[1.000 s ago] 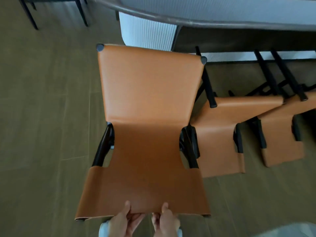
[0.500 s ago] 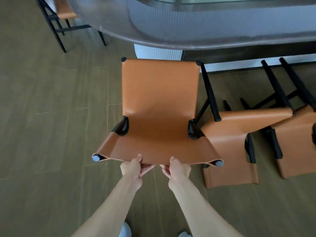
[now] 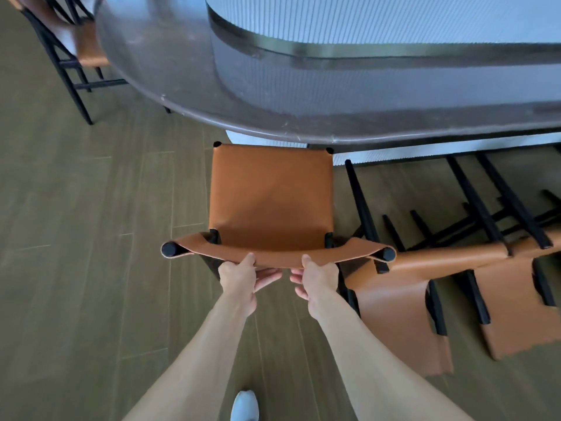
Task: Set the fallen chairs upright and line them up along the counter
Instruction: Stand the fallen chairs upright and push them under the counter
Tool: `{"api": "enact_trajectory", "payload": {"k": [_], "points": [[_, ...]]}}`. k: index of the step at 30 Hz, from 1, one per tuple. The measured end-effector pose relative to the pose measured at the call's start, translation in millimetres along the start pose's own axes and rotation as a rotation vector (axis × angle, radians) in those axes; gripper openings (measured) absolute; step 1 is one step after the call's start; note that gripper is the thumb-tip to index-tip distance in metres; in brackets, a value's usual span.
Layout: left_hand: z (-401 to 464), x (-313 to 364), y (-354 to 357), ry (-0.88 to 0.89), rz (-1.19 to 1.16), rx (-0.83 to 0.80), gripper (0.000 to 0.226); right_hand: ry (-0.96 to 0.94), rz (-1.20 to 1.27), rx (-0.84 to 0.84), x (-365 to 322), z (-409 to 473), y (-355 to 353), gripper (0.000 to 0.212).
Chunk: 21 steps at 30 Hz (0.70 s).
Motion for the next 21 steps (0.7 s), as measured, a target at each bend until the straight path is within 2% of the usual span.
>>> {"api": "enact_trajectory", "payload": {"k": [12,17,21], "points": [[76,66,72,-0.030,0.080,-0.064,0.023,0.005,-0.068,0.053,-94,61,40,0.020],[87,85,87,-0.057,0.098,-0.028,0.012,0.002,-0.077,0.068,-115,82,47,0.022],[88,83,81,-0.028,0.224,-0.009,0.022,-0.016,-0.124,0.093,-116,79,44,0.027]]}}
Point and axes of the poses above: each hand's wrist, its own z-axis towards the middle knuckle, its own y-axis out of the palm, x = y × z, the point moved 10 cm from there along z, towards the middle knuckle, and after that the axes turned 3 degrees about -z, right-handed, at the moved point
